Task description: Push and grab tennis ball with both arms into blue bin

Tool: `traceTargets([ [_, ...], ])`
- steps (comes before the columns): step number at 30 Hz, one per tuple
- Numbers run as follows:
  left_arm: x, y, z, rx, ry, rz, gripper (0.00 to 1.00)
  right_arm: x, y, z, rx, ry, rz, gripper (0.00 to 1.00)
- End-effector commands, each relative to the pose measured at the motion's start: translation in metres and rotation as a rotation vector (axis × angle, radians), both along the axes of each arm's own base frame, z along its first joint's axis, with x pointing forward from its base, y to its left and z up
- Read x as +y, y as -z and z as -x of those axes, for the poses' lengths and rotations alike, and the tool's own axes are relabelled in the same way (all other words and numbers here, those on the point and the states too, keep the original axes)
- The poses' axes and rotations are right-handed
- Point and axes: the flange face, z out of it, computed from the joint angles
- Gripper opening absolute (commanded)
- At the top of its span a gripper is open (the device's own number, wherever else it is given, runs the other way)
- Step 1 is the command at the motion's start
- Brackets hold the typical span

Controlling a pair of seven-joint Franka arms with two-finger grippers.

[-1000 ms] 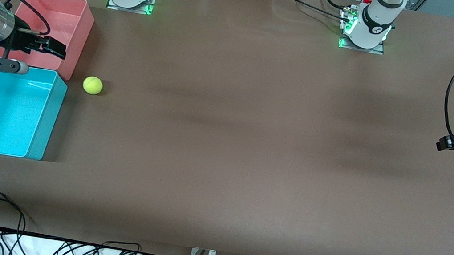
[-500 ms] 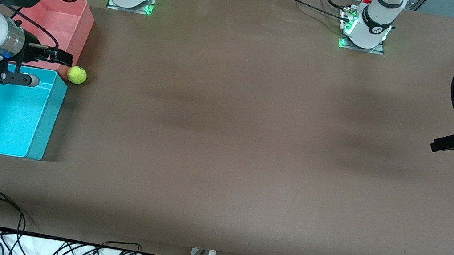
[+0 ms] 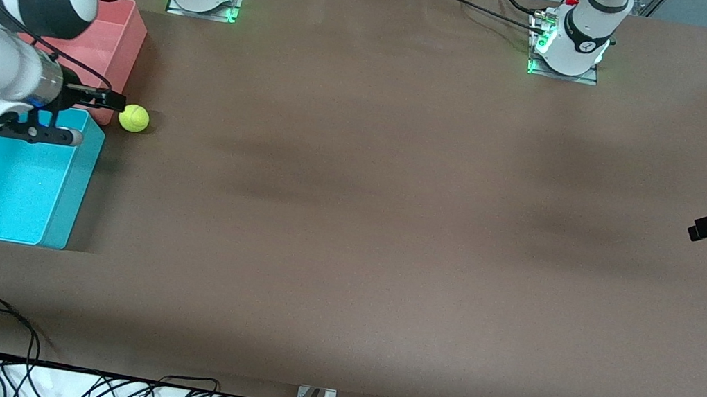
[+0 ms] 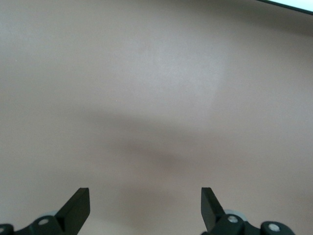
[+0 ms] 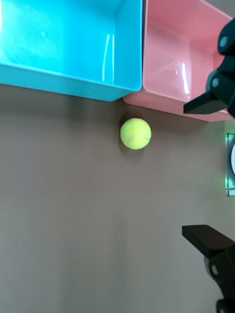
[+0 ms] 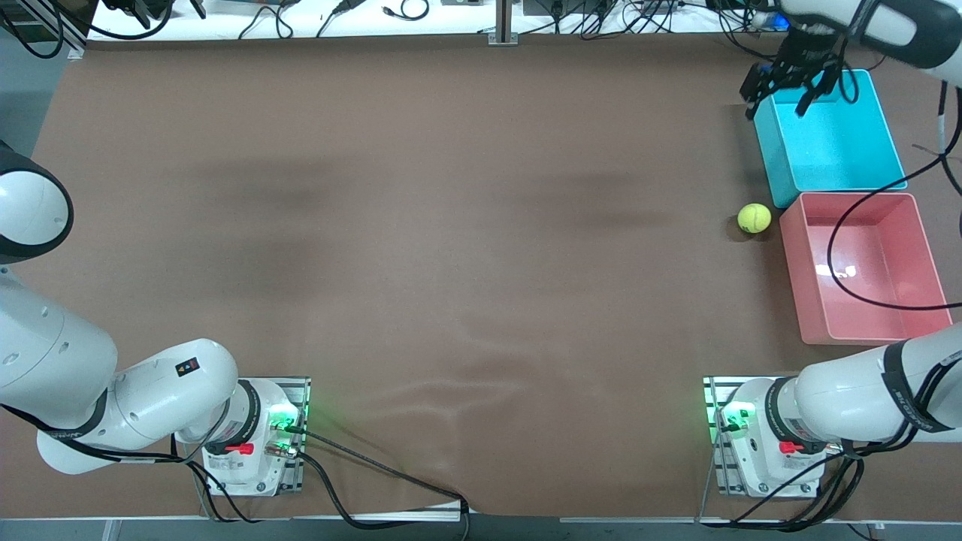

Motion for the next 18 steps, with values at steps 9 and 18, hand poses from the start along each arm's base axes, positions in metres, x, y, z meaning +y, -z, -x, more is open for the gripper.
traceTargets([
  [9,-0.013,-0.022,0.015,-0.061,0.124,0.024,1.0,-0.003,0.115,0.056,0.006,-0.089,0.06,1.0],
  [18,-0.029,-0.013,0.044,-0.023,0.14,0.036,1.0,-0.005,0.152,0.076,-0.028,-0.121,0.063,1.0],
])
